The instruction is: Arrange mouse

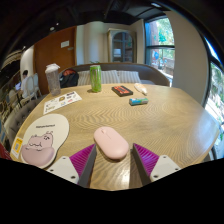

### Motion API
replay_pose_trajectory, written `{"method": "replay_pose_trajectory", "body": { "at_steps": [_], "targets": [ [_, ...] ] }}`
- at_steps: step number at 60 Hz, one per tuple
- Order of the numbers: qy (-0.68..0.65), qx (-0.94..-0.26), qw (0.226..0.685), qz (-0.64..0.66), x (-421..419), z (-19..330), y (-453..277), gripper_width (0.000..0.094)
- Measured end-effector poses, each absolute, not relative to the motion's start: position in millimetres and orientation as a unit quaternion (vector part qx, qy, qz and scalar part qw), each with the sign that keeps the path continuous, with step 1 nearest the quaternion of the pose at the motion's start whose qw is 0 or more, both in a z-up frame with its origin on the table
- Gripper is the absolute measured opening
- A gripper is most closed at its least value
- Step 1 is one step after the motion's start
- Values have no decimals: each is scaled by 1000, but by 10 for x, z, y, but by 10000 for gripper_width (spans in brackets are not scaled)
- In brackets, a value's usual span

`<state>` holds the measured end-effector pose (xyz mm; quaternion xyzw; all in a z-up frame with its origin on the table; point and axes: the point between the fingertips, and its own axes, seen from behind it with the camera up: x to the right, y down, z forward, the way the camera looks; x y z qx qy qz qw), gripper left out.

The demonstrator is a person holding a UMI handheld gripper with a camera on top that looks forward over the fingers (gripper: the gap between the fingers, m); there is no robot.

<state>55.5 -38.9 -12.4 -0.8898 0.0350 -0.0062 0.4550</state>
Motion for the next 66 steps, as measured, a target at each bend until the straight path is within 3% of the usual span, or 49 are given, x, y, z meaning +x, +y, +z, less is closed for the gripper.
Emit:
{"method": "replay_pose_trajectory", "body": {
  "at_steps": [19,22,26,41,50,54,59,66],
  "targets": [
    [54,-883,467,-14,768,-118,111,668],
    [61,-883,465,-16,793,-124,139,629],
    [79,-883,462,-25,847,-135,128,508],
    [114,-902,415,-31,753,-67,47,388],
    [72,-874,481,-14,-80,774,164,385],
    [48,-865,499,9,-672,902,257,384],
    [16,-863,505,23,-1337,842,291,383],
    [-6,-878,478,26,-1873,364,274,383]
  ]
}}
